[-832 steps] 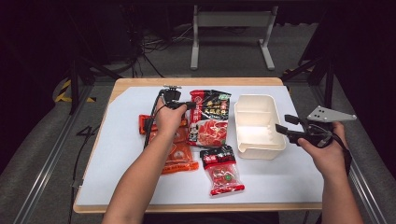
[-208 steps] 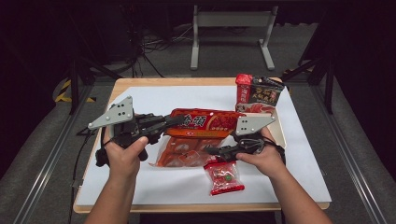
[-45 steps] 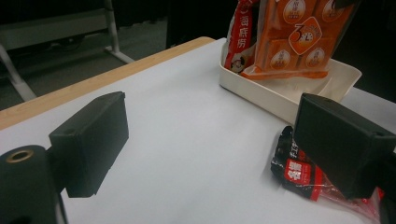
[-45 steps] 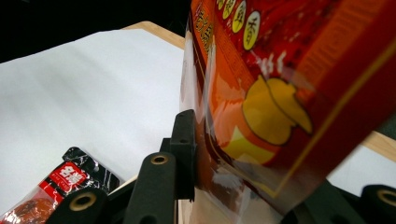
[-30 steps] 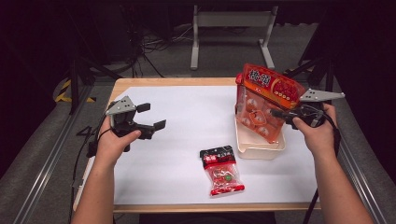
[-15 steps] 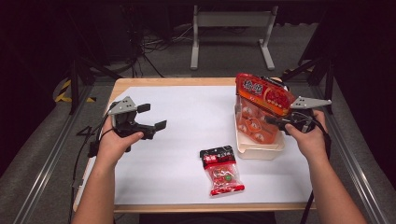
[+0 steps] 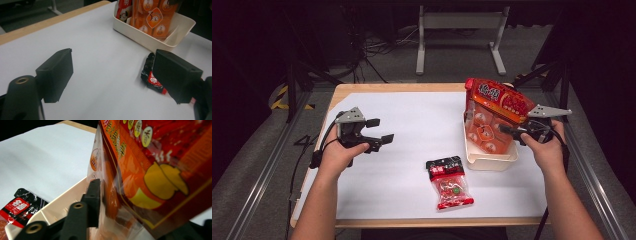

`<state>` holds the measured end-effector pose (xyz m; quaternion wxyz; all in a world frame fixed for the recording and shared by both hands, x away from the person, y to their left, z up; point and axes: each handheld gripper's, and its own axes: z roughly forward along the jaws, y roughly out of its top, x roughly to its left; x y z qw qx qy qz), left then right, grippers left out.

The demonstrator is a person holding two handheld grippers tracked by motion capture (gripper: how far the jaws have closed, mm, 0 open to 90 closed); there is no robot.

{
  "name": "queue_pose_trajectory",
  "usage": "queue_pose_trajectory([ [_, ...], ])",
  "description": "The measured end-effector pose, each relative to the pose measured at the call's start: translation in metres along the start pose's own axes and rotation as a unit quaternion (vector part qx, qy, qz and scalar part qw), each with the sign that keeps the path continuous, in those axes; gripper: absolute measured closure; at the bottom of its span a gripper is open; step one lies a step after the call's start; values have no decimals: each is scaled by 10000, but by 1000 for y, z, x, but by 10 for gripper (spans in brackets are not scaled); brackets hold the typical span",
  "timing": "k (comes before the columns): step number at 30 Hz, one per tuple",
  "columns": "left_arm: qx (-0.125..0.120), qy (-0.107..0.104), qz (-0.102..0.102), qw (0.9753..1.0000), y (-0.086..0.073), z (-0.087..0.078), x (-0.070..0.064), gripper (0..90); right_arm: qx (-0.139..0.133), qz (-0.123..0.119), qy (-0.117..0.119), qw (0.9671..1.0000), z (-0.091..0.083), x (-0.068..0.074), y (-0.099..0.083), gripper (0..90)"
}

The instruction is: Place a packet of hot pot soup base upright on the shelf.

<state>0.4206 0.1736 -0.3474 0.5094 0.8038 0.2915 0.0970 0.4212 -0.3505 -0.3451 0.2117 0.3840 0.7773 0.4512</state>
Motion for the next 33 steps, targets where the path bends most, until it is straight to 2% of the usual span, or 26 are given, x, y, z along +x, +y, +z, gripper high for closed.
queue_pose_trajectory([
  [5,69,-46,-9,10000,0,3,-2,194,-210,117,-85,9997,-8,1,-1,395],
  [9,85,-52,32,9999,0,4,-1,191,-333,165,-234,9990,-14,0,-3,311],
  [13,117,-97,-38,9999,0,5,-2,193,-456,219,-291,9983,-26,-1,-5,286],
  [18,179,-122,-67,9997,1,7,-3,198,-530,137,-396,9977,-44,1,-3,277],
  [23,242,-170,-92,9995,2,8,-6,204,-488,-55,-492,9976,-54,8,-1,273],
  [24,258,-209,-75,9994,2,9,-8,205,-457,-124,-574,9972,-58,12,0,273],
  [28,275,-276,-39,9992,4,11,-10,206,-411,-145,-560,9975,-62,19,1,273],
  [33,277,-307,4,9991,5,14,-12,200,-406,-289,-471,9976,-67,31,3,272],
])
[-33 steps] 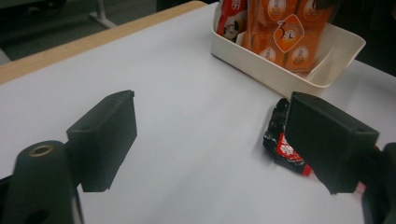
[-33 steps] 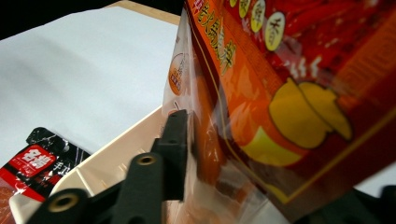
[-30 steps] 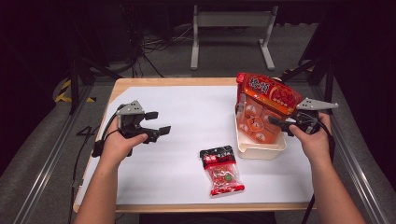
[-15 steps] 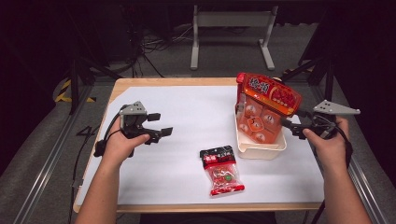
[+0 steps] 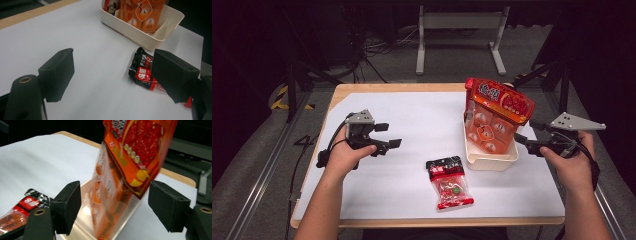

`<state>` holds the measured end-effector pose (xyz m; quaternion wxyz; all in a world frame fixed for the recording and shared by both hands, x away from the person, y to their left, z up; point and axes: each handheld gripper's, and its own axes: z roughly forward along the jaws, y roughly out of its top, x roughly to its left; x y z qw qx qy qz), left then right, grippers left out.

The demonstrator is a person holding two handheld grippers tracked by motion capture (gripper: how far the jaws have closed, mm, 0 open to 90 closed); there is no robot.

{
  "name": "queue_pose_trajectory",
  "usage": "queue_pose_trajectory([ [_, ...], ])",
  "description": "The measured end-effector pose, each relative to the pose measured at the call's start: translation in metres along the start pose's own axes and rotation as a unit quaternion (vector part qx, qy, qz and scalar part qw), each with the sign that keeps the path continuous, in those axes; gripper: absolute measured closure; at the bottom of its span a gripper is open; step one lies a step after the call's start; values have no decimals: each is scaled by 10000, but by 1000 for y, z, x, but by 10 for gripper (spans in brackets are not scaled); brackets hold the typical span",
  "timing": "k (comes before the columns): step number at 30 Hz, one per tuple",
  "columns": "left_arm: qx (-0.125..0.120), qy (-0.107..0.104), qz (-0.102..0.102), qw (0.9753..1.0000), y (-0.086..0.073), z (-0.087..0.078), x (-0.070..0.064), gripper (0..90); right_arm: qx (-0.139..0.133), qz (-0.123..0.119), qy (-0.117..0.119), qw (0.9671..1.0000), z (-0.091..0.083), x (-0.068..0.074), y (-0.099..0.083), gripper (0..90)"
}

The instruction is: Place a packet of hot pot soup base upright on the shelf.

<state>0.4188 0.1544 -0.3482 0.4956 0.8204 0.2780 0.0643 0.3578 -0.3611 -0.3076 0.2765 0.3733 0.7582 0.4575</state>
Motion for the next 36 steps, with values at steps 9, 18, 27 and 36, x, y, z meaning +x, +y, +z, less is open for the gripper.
queue_pose_trajectory([
  [9,80,-145,24,9999,2,12,-7,198,7,-67,167,9998,-5,10,0,273],
  [18,214,-385,47,9990,0,37,-15,220,1,-192,361,9992,-1,21,2,271],
  [27,435,-630,81,9970,-2,70,-25,245,32,-335,540,9980,4,36,3,269],
  [36,636,-804,-27,9947,-10,96,-30,339,41,-409,639,9971,5,44,2,265],
])
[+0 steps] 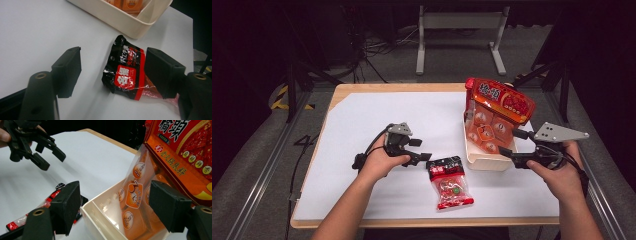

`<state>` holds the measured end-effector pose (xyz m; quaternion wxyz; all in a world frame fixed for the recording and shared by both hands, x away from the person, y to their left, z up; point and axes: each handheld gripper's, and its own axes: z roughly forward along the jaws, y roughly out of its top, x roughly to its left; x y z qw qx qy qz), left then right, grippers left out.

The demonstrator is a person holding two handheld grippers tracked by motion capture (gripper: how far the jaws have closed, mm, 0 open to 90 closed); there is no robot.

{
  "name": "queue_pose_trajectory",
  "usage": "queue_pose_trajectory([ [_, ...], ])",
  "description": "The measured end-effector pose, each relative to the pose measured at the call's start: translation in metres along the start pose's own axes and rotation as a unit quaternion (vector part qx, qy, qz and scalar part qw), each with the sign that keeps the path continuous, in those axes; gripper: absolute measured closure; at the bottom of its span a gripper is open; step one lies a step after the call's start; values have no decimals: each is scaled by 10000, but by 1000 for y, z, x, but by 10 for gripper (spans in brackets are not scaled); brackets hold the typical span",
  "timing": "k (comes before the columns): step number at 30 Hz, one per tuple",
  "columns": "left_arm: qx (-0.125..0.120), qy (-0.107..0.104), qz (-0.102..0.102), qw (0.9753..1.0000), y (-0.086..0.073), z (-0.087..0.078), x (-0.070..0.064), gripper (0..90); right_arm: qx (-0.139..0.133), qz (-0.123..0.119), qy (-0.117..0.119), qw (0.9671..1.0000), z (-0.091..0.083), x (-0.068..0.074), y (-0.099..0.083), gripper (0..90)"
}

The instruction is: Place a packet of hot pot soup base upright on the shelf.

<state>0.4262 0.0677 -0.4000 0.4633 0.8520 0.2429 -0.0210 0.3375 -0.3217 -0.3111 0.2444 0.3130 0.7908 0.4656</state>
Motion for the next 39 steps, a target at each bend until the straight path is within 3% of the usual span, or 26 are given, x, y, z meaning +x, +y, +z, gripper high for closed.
queue_pose_trajectory([
  [5,176,-85,-235,9995,-8,17,3,393,-1,-3,44,10000,1,2,0,265],
  [15,466,-172,-342,9982,-16,33,7,451,27,5,96,9999,4,3,-1,264],
  [27,744,-241,-398,9961,-22,42,9,452,84,-9,126,9999,7,5,-2,262],
  [35,867,-379,-397,9947,-23,46,6,478,116,-32,102,9999,7,5,-3,262],
  [39,892,-475,-493,9937,-23,46,6,490,127,-45,98,9999,8,5,-3,262],
])
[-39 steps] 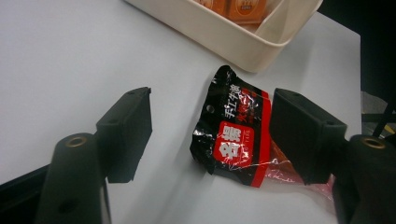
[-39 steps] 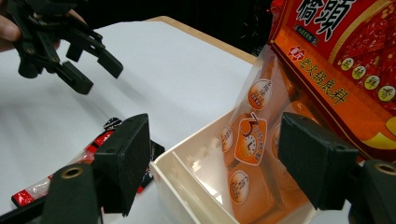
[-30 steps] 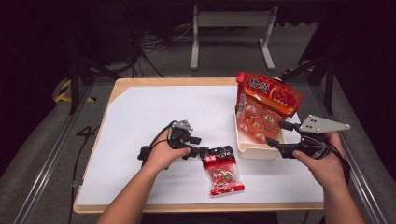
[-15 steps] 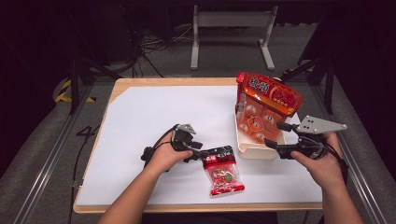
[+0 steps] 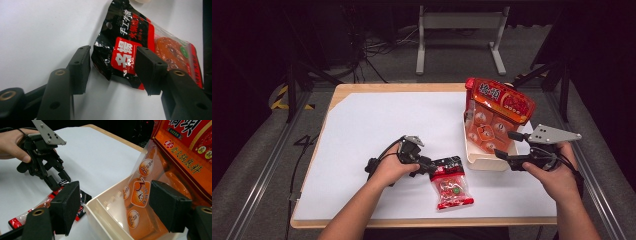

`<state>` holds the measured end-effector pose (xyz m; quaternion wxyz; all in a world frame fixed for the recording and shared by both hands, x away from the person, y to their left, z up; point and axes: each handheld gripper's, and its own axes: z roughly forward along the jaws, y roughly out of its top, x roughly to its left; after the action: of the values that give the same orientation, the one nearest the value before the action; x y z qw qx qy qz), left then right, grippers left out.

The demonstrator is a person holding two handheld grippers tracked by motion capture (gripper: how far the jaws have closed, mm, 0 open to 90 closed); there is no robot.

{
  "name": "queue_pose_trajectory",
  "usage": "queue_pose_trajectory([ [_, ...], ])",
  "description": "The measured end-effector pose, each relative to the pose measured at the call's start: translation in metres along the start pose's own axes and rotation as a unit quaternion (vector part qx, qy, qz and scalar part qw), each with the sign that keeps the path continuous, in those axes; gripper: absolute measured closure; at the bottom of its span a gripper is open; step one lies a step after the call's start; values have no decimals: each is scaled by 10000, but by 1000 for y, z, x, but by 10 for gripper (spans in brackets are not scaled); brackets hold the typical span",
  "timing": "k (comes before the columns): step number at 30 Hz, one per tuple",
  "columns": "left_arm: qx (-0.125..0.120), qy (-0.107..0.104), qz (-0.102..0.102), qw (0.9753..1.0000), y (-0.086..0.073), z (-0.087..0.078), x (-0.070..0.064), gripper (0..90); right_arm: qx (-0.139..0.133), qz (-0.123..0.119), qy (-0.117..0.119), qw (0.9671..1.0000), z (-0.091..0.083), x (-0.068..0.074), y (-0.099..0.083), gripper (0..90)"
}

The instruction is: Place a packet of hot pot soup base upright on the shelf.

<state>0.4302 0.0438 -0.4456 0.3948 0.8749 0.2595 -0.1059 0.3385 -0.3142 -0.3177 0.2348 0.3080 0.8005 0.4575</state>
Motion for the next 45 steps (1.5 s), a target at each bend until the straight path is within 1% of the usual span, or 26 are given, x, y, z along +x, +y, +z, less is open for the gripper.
queue_pose_trajectory([
  [2,-12,80,6,10000,-1,0,0,517,7,-16,-5,10000,0,0,0,262],
  [6,-16,218,32,9998,-1,-1,0,623,29,-10,-20,10000,2,-1,-1,261],
  [8,11,294,150,9995,-1,0,0,659,47,-14,-26,10000,2,-1,-2,261],
  [11,32,346,200,9992,-1,0,-1,693,52,-19,-19,10000,3,0,-1,261],
  [12,-5,391,273,9989,-1,0,-2,712,52,-19,-14,10000,3,0,-1,261],
  [13,-13,392,338,9987,-1,0,-2,752,49,-28,-13,10000,3,1,-1,261],
  [15,-2,300,429,9986,-1,2,-3,823,51,-34,-14,10000,3,1,-1,261],
  [16,1,319,484,9983,-1,4,-4,846,53,-36,-15,10000,3,1,-1,261],
  [19,28,359,607,9975,0,6,-6,876,56,-40,-4,10000,4,2,-1,261],
  [26,22,389,660,9971,-2,8,-7,893,82,-50,18,10000,5,2,-1,261],
  [31,4,418,583,9974,0,6,-9,900,138,-63,53,9999,9,4,-2,261],
  [35,-105,344,546,9979,2,-1,-11,900,123,-69,85,9999,9,5,-2,264],
  [38,-228,288,593,9976,5,-7,-14,900,127,-59,106,9998,9,5,-2,287],
  [43,-450,281,682,9963,10,-23,-21,900,157,-29,227,9996,7,5,-1,362],
  [45,-586,262,702,9955,12,-30,-24,900,176,-50,304,9994,7,6,-1,405],
])
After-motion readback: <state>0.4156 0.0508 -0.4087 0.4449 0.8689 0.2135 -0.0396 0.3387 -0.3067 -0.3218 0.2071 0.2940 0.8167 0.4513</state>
